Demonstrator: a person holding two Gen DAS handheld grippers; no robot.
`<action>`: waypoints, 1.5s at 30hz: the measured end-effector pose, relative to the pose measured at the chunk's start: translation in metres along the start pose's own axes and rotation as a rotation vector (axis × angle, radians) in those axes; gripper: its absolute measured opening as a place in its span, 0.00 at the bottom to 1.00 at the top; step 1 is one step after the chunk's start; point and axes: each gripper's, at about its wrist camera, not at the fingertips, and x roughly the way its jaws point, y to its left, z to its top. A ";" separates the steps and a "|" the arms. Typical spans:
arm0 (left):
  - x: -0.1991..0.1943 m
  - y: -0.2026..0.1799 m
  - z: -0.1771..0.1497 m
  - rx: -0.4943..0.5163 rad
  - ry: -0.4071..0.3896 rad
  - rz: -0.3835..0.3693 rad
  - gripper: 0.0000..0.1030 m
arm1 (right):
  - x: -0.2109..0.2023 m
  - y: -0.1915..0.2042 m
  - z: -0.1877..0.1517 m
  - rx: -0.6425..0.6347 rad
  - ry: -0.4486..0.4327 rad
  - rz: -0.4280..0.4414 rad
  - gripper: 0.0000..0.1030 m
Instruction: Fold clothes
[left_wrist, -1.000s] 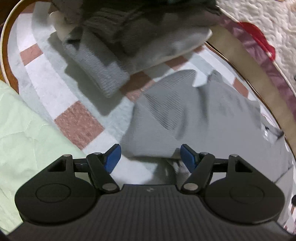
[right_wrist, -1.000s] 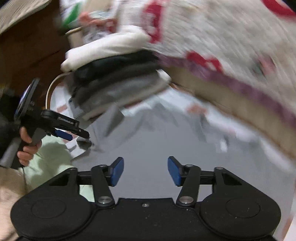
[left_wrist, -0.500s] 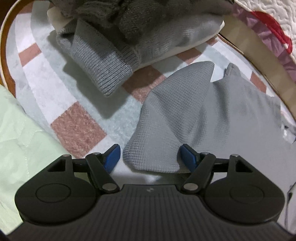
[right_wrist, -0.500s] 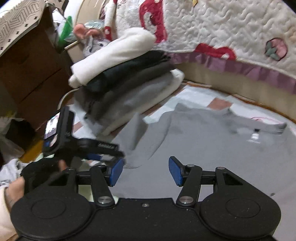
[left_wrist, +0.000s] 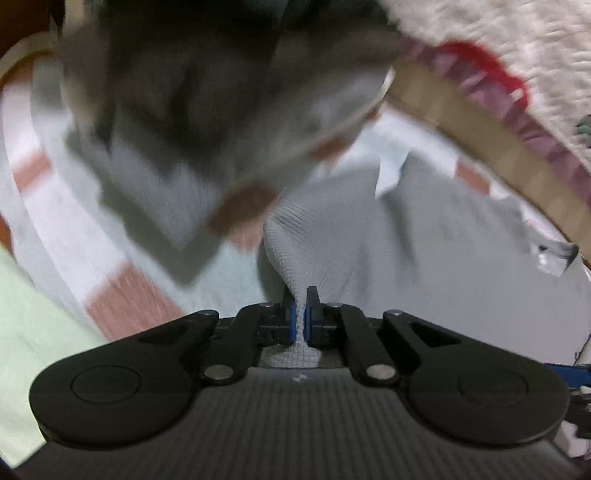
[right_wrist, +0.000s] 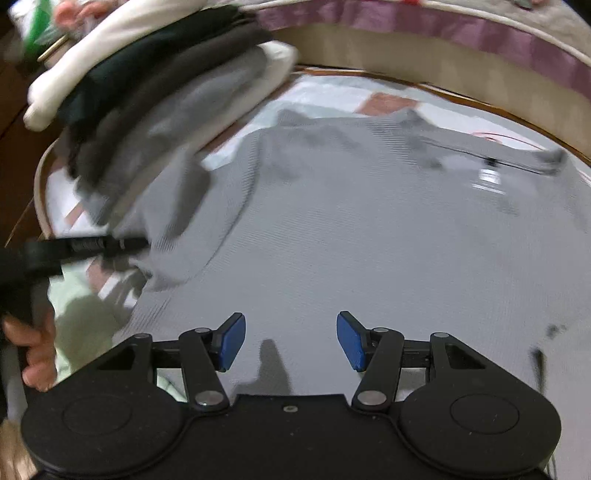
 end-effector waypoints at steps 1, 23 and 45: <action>-0.008 -0.001 0.002 0.011 -0.039 -0.004 0.04 | 0.002 0.007 -0.002 -0.053 0.009 0.023 0.59; -0.007 -0.075 -0.032 0.687 0.074 -0.391 0.07 | -0.039 -0.102 -0.033 0.149 -0.022 0.105 0.59; 0.015 0.007 0.004 0.177 0.161 -0.399 0.60 | 0.058 -0.054 0.073 0.324 0.016 0.063 0.67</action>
